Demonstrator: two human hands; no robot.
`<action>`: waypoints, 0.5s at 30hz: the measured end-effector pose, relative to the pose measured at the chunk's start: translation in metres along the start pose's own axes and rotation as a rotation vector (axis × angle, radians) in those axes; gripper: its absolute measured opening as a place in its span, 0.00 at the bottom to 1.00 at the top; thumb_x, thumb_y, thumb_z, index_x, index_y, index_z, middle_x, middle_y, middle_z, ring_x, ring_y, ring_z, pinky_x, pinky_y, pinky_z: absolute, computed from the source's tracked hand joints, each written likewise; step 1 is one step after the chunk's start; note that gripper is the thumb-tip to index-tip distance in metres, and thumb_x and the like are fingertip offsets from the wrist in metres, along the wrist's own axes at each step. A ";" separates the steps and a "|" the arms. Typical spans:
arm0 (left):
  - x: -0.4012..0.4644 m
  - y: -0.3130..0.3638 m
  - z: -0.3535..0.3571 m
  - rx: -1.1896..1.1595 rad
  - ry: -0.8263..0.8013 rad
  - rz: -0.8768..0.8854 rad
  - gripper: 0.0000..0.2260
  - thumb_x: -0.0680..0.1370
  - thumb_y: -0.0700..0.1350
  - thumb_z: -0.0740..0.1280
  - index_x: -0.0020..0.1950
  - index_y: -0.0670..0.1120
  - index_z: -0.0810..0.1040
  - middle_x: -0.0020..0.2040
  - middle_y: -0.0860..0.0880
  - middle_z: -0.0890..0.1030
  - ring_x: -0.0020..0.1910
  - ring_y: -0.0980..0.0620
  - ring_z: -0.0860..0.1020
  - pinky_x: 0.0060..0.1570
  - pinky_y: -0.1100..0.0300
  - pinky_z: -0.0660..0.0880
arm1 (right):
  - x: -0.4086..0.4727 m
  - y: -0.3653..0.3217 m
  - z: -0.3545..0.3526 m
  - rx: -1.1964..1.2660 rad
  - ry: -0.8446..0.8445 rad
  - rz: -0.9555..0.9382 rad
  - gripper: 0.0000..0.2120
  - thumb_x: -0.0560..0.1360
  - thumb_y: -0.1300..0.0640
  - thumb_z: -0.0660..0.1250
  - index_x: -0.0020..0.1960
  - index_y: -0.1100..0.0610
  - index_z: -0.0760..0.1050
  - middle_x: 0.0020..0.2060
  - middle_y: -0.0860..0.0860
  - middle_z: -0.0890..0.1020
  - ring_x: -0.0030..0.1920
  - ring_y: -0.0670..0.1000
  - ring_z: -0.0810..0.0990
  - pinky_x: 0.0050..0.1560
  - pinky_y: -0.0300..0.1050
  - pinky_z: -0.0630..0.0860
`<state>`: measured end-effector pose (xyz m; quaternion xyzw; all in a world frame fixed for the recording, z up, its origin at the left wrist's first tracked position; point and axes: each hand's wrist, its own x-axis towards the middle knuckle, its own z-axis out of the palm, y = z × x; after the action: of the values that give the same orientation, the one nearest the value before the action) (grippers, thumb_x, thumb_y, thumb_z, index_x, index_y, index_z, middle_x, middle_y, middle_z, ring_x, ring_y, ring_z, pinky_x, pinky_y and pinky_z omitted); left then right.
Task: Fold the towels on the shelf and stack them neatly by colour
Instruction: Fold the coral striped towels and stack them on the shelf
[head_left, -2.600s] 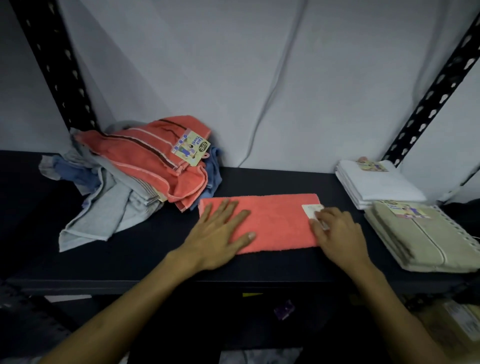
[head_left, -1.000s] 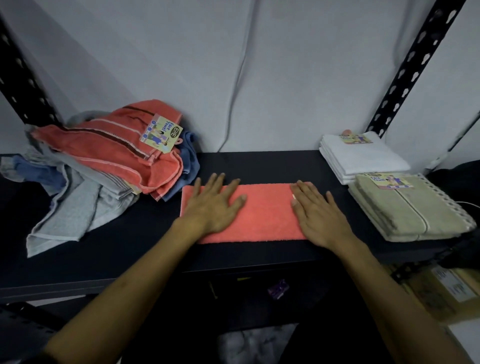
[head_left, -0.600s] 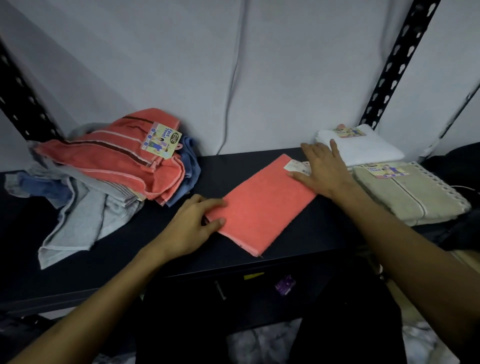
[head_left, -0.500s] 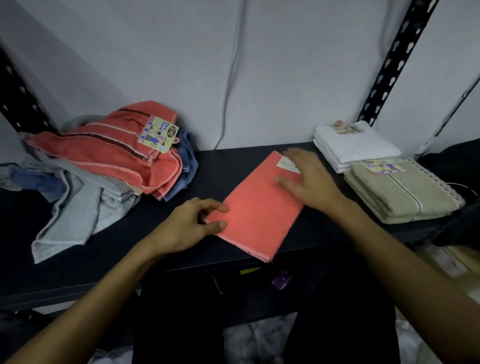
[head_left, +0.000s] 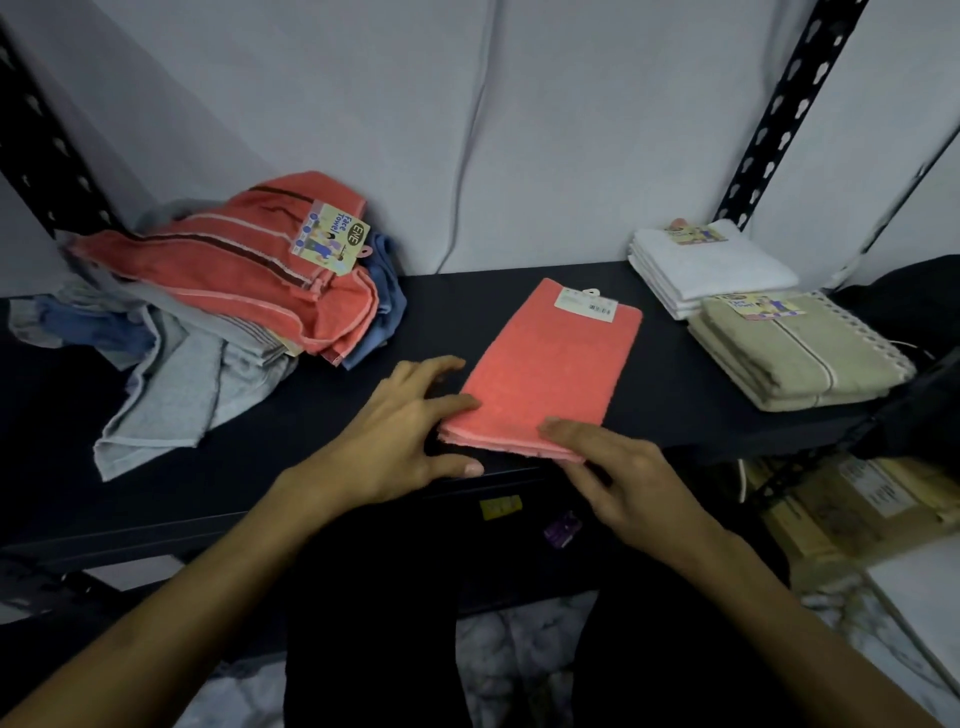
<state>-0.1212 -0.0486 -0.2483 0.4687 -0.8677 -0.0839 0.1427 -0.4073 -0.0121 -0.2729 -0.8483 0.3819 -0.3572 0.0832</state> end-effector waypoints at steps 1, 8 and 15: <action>0.000 0.006 0.001 0.041 0.030 0.023 0.38 0.70 0.74 0.65 0.73 0.54 0.74 0.77 0.51 0.63 0.71 0.49 0.64 0.69 0.50 0.66 | 0.004 -0.004 -0.004 0.066 0.027 0.046 0.14 0.77 0.64 0.71 0.63 0.61 0.81 0.59 0.51 0.84 0.59 0.45 0.82 0.60 0.42 0.78; 0.000 0.025 -0.009 -0.342 0.227 0.091 0.16 0.78 0.46 0.74 0.64 0.52 0.77 0.52 0.58 0.84 0.48 0.61 0.81 0.51 0.62 0.77 | 0.014 -0.014 -0.031 0.275 0.068 0.234 0.09 0.78 0.59 0.69 0.58 0.54 0.82 0.50 0.41 0.85 0.50 0.43 0.83 0.52 0.37 0.77; 0.004 0.029 -0.021 -0.521 0.309 0.041 0.07 0.76 0.46 0.76 0.52 0.48 0.82 0.44 0.54 0.85 0.44 0.53 0.84 0.47 0.52 0.80 | 0.011 -0.016 -0.039 0.377 0.087 0.333 0.02 0.78 0.60 0.69 0.49 0.55 0.77 0.40 0.48 0.81 0.40 0.47 0.79 0.43 0.41 0.73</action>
<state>-0.1389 -0.0364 -0.2196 0.4058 -0.7943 -0.2286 0.3901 -0.4189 -0.0037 -0.2317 -0.7272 0.4459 -0.4396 0.2812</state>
